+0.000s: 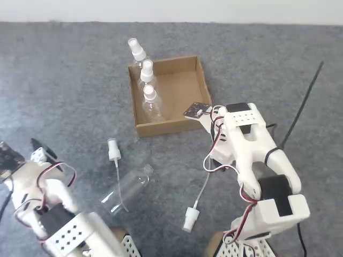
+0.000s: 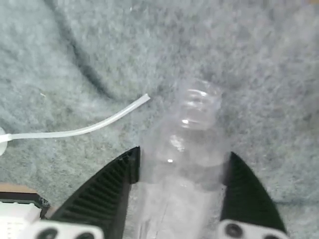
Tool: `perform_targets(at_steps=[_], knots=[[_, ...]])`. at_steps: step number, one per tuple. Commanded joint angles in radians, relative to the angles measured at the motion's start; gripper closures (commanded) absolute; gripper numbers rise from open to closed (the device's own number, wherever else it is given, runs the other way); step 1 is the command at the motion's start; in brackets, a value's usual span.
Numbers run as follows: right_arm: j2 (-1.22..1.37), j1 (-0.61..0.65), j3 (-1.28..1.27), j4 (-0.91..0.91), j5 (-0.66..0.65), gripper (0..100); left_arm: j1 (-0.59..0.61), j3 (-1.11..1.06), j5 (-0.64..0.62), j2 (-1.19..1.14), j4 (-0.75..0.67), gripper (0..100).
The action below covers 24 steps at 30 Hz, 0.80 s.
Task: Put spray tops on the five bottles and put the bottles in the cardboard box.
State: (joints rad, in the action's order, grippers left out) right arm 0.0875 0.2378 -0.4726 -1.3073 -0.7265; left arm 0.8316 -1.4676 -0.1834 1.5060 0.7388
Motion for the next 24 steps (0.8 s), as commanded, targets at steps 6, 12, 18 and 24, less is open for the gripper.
perform_targets(at_steps=[6, 12, 18, 24], knots=[[-0.174, -0.013, 0.057, -0.064, -0.005, 95.0, -0.002, 0.013, -0.006, 0.014, -0.029, 85], [-0.338, -0.01, 0.055, -0.12, 0.089, 95.0, -0.002, 0.013, -0.006, 0.014, -0.029, 85], [-0.453, -0.005, 0.052, -0.119, 0.252, 95.0, -0.002, 0.013, -0.006, 0.014, -0.029, 85], [-0.538, -0.005, 0.051, -0.11, 0.368, 95.0, -0.002, 0.013, -0.006, 0.014, -0.029, 85]])
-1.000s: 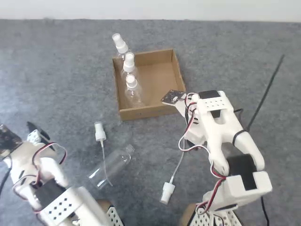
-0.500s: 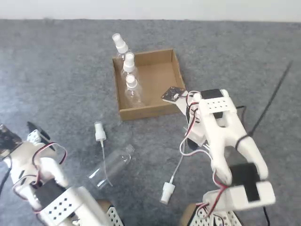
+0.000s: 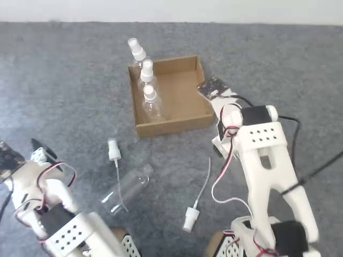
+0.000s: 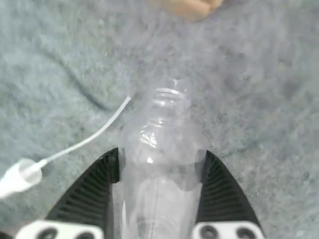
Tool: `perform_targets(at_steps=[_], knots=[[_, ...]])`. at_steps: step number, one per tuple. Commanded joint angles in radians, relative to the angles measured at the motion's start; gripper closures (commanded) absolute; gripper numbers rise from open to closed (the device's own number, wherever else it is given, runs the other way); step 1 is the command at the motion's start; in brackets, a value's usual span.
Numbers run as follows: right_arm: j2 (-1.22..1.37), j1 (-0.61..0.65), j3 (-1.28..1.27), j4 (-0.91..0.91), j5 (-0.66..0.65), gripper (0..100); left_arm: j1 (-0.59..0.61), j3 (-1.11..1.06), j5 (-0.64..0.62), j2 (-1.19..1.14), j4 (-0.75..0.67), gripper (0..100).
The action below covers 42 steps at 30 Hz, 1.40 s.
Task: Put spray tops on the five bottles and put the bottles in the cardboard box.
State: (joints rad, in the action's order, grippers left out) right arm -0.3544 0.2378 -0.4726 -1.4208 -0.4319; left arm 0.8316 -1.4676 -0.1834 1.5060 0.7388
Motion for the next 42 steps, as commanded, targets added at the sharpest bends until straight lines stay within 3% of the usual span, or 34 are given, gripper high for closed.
perform_targets(at_steps=[1, 9, 14, 17, 26, 32, 42], knots=[[-0.107, -0.005, 0.051, 0.005, 0.091, 95.0, -0.003, 0.013, -0.006, 0.014, -0.029, 85], [-0.205, -0.013, -0.011, 0.044, 0.169, 95.0, -0.006, 0.013, -0.006, 0.014, -0.029, 85], [-0.323, -0.051, -0.137, 0.143, 0.178, 95.0, -0.094, 0.018, -0.002, 0.014, -0.023, 85], [-0.372, -0.114, -0.19, 0.189, 0.181, 95.0, -0.147, 0.03, 0.072, 0.014, -0.018, 85], [-0.401, -0.196, -0.305, 0.338, 0.288, 95.0, -0.385, 0.173, 0.216, 0.008, 0.21, 85], [-0.398, -0.24, -0.354, 0.424, 0.319, 95.0, -0.493, 0.213, 0.342, 0.006, 0.288, 85], [-0.401, -0.288, -0.365, 0.443, 0.362, 94.9, -0.675, 0.274, 0.523, 0.005, 0.483, 80]])
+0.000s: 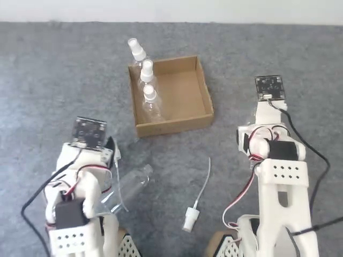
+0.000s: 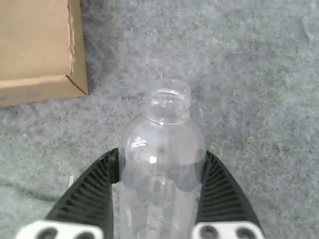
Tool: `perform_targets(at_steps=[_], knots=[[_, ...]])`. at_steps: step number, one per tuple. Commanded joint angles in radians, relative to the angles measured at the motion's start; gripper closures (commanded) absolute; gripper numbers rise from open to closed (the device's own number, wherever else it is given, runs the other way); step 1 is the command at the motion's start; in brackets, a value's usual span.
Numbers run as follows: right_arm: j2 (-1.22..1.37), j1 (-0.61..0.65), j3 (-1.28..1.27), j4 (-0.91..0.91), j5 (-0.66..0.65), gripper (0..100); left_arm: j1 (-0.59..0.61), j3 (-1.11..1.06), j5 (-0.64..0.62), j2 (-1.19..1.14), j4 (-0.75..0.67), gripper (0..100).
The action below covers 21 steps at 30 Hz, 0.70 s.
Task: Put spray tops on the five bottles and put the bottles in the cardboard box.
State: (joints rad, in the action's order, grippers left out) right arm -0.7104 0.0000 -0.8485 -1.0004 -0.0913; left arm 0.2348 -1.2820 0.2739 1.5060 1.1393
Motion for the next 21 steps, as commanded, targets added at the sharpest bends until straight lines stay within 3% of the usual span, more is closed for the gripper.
perform_targets(at_steps=[1, 7, 12, 21], knots=[[-0.045, -0.068, 0.012, 0.022, 0.021, 94.9, -0.106, 0.099, 0.083, 0.005, 0.109, 80], [-0.045, -0.133, 0.012, 0.058, 0.071, 94.9, -0.272, 0.143, 0.155, 0.005, 0.226, 80], [-0.039, -0.166, 0.012, 0.076, 0.074, 94.9, -0.382, 0.136, 0.169, -0.008, 0.238, 80], [-0.041, -0.219, 0.012, 0.093, 0.115, 94.6, -0.634, 0.188, 0.13, -0.298, 0.213, 80]])
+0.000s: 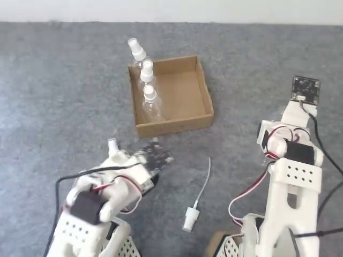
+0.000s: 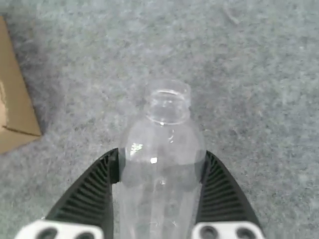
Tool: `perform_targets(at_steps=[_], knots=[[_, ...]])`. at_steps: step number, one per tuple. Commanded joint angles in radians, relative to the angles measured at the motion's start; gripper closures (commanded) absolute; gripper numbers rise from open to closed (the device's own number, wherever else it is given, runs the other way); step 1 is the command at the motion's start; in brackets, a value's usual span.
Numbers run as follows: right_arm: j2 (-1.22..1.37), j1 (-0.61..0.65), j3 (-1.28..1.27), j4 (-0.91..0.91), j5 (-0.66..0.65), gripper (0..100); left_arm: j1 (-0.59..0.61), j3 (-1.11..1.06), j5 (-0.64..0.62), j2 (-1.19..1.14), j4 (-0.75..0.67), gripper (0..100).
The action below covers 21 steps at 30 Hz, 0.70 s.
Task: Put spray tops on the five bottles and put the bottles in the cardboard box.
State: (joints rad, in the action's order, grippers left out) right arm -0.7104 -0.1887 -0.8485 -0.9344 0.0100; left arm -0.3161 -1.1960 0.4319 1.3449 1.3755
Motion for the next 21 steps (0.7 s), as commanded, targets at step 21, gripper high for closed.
perform_targets(at_steps=[21], knots=[[-0.045, -0.12, 0.012, 0.048, 0.015, 94.8, -0.454, 0.314, -0.411, -0.703, -0.115, 80]])
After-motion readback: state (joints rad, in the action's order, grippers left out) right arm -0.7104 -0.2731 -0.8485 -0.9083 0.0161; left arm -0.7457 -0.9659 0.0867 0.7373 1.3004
